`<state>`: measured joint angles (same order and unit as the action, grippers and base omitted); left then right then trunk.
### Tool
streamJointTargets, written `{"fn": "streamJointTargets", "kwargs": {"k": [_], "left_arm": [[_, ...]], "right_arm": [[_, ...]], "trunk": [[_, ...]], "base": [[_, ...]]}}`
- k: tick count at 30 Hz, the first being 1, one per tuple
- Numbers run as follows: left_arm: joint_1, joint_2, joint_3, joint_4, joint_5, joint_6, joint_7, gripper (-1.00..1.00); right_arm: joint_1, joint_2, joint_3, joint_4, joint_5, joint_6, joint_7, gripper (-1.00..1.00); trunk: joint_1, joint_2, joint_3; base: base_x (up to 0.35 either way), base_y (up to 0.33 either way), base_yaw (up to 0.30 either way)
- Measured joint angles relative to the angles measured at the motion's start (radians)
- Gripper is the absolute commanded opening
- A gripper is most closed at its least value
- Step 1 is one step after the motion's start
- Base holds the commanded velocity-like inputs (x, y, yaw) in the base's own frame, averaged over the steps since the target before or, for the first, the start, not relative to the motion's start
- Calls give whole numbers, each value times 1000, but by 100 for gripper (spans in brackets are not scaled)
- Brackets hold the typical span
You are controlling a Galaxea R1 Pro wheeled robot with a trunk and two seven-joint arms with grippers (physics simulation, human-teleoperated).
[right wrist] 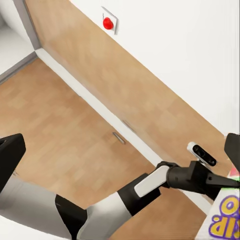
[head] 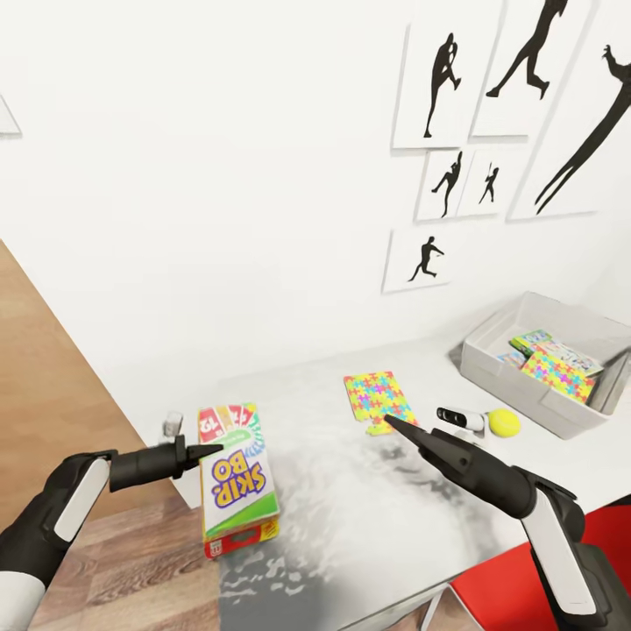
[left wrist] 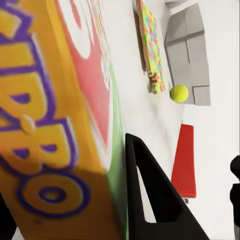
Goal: Put all the toys in the child's room - the three board games (two on the bed and one on the table), the two jigsaw puzzles on the table, and the tennis ball on the table - inside the toy box on the table in the child's room.
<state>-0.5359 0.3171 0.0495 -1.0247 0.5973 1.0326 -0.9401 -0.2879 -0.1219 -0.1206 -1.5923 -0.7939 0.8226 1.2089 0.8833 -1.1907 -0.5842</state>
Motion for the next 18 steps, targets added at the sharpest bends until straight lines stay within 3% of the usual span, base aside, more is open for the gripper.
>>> {"fn": "streamJointTargets", "kwargs": {"k": [5,18], "left_arm": [[-9,3,0,-1,-1,10,-15,-100],[-11,4,-1,-2,-2,11,-16,-100]], "right_arm": [[0,-4,-1,1,3,3,-110,100],[0,4,3,2,2,-38,-122,100]], "trunk": [[-19,35,16],[-69,126,56]], "base": [[0,0,0],[0,0,0]]}}
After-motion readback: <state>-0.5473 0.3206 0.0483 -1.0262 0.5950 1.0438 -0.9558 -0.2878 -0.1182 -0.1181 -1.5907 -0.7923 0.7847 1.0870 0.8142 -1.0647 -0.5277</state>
